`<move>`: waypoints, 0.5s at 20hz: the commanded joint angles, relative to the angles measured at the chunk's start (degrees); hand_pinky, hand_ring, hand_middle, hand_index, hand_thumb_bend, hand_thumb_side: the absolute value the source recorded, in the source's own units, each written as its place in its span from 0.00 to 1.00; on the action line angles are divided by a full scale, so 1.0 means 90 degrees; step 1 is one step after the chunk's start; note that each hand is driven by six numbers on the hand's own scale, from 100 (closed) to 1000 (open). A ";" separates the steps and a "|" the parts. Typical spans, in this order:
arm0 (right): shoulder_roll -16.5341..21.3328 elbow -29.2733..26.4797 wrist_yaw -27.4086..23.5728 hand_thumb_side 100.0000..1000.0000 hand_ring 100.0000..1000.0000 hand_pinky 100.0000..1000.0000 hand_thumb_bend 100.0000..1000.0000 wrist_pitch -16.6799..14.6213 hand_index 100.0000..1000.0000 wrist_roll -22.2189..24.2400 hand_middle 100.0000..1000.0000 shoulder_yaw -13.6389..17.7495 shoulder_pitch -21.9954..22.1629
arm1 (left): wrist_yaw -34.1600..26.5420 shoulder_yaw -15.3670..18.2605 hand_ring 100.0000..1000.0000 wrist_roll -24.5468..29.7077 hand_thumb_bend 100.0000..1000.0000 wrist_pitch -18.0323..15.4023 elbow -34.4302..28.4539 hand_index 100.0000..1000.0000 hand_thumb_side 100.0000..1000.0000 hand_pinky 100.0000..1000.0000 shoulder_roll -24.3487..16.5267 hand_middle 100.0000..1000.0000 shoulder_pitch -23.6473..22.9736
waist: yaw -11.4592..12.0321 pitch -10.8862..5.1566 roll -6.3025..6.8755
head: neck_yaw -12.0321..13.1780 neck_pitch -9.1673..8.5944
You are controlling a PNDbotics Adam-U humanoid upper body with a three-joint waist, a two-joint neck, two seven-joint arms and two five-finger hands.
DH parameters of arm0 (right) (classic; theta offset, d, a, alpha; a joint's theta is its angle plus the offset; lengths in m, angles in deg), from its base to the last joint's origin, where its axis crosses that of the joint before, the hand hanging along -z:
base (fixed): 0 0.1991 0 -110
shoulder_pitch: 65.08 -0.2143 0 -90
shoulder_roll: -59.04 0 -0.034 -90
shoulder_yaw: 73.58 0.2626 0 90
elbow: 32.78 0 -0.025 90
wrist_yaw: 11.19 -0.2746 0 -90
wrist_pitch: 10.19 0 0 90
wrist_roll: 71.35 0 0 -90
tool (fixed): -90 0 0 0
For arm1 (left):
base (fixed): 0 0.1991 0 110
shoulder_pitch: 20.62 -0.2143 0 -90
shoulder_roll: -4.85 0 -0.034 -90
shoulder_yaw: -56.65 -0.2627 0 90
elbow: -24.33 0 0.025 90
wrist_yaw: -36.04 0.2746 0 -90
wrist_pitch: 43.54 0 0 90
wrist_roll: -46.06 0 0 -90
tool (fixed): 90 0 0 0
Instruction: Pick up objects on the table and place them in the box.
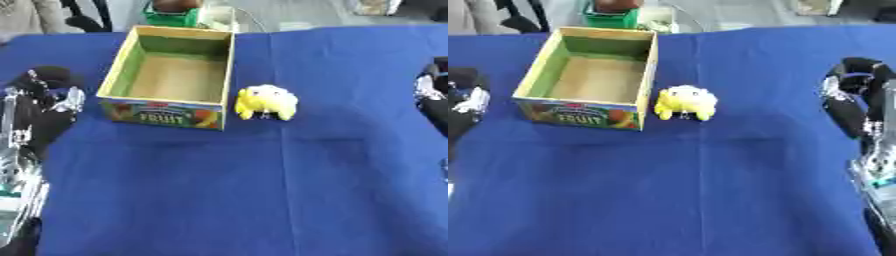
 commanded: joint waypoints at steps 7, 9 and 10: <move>0.0168 -0.0150 -0.0025 0.14 0.51 0.56 0.00 -0.0003 0.65 -0.0011 0.54 0.0015 -0.0061 | 0.0007 0.0056 0.58 0.0020 0.21 -0.0027 -0.0101 0.50 0.00 0.45 -0.0072 0.57 0.0072 | 0.0014 -0.0084 -0.0013 | 0.0006 -0.0049; 0.0175 -0.0152 -0.0024 0.14 0.51 0.56 0.00 -0.0001 0.65 -0.0007 0.54 0.0010 -0.0064 | 0.0010 0.0054 0.58 0.0022 0.21 -0.0027 -0.0101 0.50 0.00 0.45 -0.0072 0.57 0.0072 | 0.0014 -0.0083 -0.0013 | 0.0007 -0.0049; 0.0182 -0.0152 -0.0022 0.14 0.51 0.56 0.00 0.0001 0.65 -0.0001 0.54 0.0005 -0.0067 | 0.0012 0.0053 0.58 0.0024 0.21 -0.0025 -0.0100 0.50 0.00 0.45 -0.0071 0.57 0.0072 | 0.0015 -0.0083 -0.0013 | 0.0007 -0.0048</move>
